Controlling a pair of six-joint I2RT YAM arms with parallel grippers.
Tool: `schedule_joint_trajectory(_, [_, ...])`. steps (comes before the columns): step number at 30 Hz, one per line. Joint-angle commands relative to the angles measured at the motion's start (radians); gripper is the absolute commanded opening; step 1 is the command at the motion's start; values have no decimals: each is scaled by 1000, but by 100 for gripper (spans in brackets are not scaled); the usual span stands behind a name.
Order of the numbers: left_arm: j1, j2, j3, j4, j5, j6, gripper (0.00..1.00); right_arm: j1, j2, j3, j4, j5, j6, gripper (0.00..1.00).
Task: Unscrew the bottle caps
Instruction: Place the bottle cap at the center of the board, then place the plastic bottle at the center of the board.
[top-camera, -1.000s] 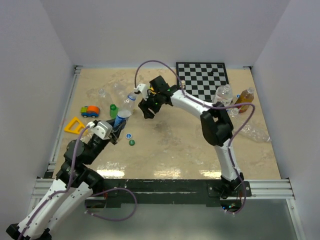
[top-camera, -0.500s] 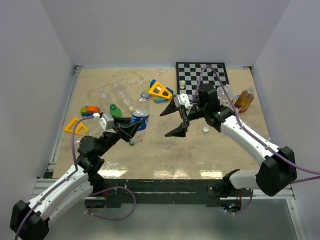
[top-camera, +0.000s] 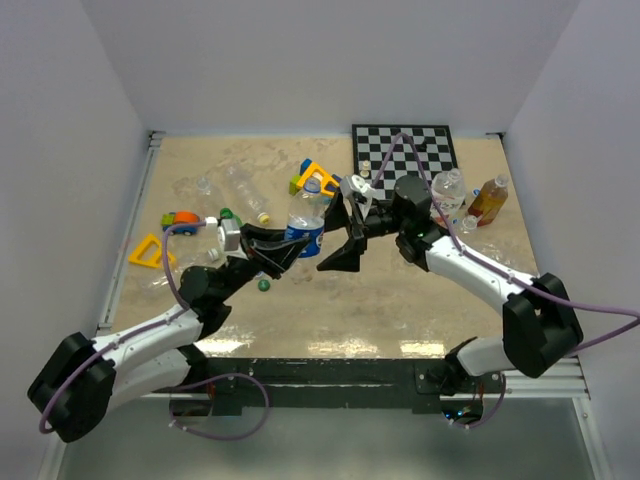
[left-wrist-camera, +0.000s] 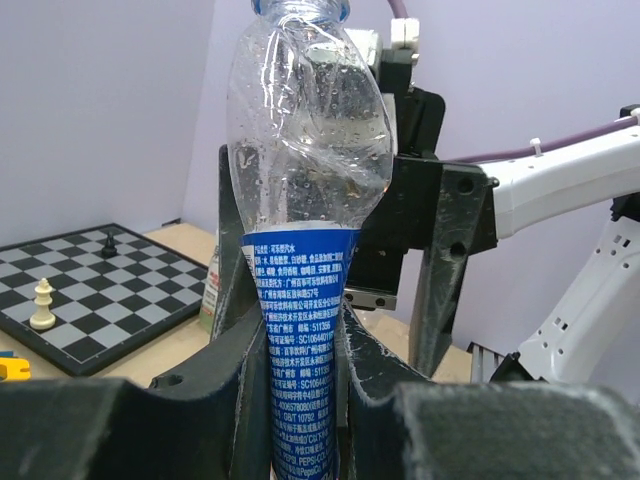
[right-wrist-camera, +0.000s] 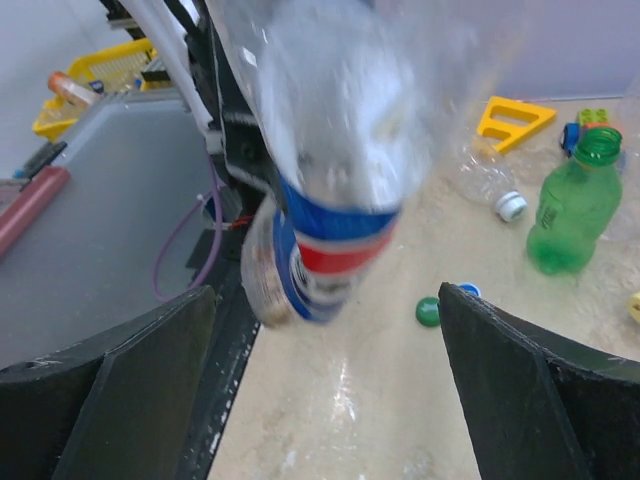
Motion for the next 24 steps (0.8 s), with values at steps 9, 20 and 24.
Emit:
schedule_joint_trajectory(9, [-50,187,111,308,-83,32,0,43,52,-18,287,63,389,91])
schedule_joint_trajectory(20, [-51,158,123,280,-124,82,10,46,80,-6,283,39,405,22])
schedule_joint_trajectory(24, [-50,79,123,156,-146,105,51,45,74,8,217,37,338,17])
